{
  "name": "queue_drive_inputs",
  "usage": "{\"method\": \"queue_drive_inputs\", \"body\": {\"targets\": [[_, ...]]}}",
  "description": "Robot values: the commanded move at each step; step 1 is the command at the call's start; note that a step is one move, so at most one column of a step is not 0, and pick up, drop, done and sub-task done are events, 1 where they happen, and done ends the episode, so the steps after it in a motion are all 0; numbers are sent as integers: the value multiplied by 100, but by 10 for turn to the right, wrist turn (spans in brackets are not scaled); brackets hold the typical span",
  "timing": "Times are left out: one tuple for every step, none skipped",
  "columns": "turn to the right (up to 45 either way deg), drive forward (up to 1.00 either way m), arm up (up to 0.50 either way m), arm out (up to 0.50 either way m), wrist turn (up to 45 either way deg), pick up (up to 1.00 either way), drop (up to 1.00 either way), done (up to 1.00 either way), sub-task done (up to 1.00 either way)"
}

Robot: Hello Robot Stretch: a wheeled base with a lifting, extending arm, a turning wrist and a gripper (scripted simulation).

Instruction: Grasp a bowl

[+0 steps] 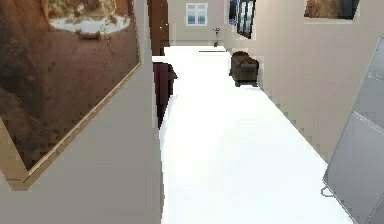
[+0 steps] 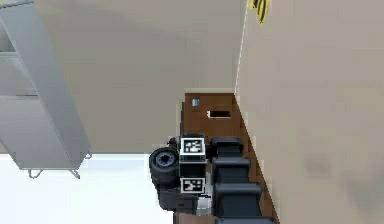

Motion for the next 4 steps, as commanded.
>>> {"method": "queue_drive_inputs", "body": {"targets": [[0, 0, -30, 0, 0, 0, 0, 0, 0], [0, 0, 0, 0, 0, 100, 0, 0, 0], [0, 0, 10, 0, 0, 0, 0, 0, 0], [0, 0, 0, 0, 0, 0, 0, 100, 0]]}}
